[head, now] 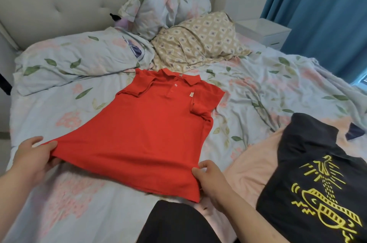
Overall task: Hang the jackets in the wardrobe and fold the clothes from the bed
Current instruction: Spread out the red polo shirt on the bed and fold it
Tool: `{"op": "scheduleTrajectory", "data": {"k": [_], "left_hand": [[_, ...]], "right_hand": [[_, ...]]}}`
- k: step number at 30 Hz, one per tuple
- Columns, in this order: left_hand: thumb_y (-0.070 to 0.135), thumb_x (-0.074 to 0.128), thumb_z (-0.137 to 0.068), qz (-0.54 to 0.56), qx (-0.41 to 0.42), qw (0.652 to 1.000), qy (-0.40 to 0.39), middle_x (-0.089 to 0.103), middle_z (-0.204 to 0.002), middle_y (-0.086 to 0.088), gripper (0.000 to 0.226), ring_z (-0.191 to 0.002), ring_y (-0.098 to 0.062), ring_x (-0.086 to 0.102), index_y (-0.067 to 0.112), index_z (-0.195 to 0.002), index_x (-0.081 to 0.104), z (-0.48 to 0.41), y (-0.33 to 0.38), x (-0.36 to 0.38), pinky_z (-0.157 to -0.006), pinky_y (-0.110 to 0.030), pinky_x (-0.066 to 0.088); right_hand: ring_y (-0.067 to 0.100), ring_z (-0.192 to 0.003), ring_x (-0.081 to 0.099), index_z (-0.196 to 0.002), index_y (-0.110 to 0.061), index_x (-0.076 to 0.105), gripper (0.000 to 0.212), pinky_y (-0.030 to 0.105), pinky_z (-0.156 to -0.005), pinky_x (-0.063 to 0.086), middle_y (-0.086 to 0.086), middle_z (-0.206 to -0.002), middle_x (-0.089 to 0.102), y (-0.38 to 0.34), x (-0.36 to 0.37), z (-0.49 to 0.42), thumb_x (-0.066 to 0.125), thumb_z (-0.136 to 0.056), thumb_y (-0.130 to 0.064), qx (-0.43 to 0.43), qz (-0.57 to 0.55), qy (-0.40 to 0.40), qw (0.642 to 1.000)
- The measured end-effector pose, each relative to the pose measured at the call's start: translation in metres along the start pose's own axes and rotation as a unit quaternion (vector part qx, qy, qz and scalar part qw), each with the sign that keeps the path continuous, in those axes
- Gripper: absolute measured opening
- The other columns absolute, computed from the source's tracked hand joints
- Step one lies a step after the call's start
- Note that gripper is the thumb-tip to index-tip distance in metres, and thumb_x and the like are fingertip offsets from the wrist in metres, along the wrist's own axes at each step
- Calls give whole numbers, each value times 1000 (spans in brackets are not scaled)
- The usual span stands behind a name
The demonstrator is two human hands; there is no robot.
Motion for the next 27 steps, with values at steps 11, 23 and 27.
{"op": "scheduleTrajectory", "data": {"k": [11, 23, 27], "left_hand": [[-2, 62, -52, 214, 26, 959, -185, 71, -91, -5, 35, -82, -16, 74, 18, -74, 79, -29, 79, 64, -74, -32, 61], [43, 67, -77, -131, 266, 920, -255, 72, -81, 8, 16, -71, -11, 63, 33, -87, 74, -140, 145, 251, -72, -29, 51], [31, 57, -94, -199, 320, 908, -184, 69, -102, -4, 18, -93, -26, 61, 21, -103, 68, -133, 155, 286, -84, -43, 46]], "right_hand": [[26, -81, 61, -116, -4, 59, 52, 32, -65, 57, 13, -96, 69, -50, -18, -47, 51, -75, 28, -87, -354, -75, 928], [13, -66, 54, -87, -11, 70, 22, 34, -63, 50, 1, -74, 64, -46, -78, -143, 56, -99, -24, -63, -255, 313, 913], [13, -73, 57, -89, -11, 69, 25, 33, -72, 46, 1, -81, 68, -53, -94, -162, 53, -100, -27, -39, -184, 396, 899]]}}
Point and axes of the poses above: each hand's wrist, its own z-axis away from the middle knuckle, its own x-axis out of the palm, y = z × x, the point moved 6 cm from there along -z, towards the middle knuckle
